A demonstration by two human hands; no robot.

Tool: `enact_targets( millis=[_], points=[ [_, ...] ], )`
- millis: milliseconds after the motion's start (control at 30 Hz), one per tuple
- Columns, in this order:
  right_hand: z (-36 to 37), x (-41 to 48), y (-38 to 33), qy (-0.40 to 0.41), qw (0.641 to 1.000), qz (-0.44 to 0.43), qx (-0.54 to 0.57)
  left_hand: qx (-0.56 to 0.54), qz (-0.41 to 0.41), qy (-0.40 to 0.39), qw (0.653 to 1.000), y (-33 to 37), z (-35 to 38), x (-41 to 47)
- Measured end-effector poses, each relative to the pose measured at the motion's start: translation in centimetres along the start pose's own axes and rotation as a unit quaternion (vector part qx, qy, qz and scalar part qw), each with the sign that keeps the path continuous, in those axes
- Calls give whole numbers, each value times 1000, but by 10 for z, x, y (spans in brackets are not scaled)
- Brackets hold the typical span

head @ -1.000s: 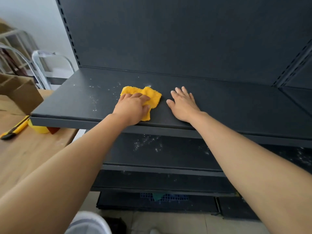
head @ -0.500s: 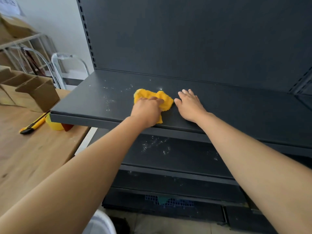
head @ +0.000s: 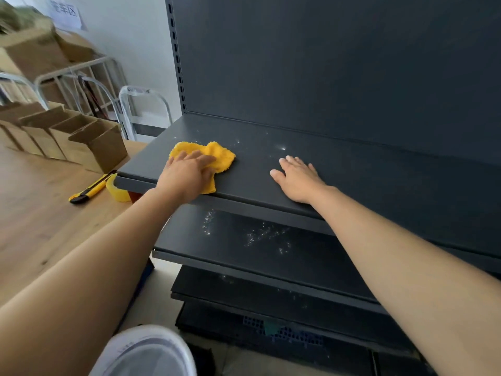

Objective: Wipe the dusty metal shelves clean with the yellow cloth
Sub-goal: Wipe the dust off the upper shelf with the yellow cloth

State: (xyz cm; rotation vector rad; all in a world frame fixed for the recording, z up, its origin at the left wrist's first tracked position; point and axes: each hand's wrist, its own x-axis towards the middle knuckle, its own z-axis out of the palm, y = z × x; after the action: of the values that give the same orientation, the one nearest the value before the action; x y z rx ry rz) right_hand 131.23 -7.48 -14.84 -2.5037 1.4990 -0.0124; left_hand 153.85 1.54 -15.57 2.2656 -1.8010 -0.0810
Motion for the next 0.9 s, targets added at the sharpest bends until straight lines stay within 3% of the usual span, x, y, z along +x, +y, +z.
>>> enact_targets(
  millis=[133, 233, 333, 433, 533, 600, 733, 900],
  points=[
    [-1, -2, 1, 12, 1000, -8, 1, -11, -60, -16, 998, 22, -5, 6],
    [-5, -4, 2, 27, 999, -9, 26, -14, -4, -12, 1000, 61, 2, 6],
    [-13, -4, 4, 116, 987, 11, 111, -33, 65, -35, 997, 100, 7, 7],
    [-22, 2, -3, 132, 975, -13, 179, -180, 50, -105, 977, 101, -2, 17],
    [-23, 11, -25, 77, 974, -93, 192, -281, 22, -29, 959, 71, -15, 22],
    [-15, 18, -44, 39, 981, -121, 146, -203, 4, 20, 979, 49, -18, 25],
    [-4, 32, -60, -22, 994, -106, 0, -43, -43, -26, 998, 21, -11, 29],
    [-17, 42, -22, 139, 986, -42, 83, 4, -51, -68, 996, 23, 1, 40]
  ],
)
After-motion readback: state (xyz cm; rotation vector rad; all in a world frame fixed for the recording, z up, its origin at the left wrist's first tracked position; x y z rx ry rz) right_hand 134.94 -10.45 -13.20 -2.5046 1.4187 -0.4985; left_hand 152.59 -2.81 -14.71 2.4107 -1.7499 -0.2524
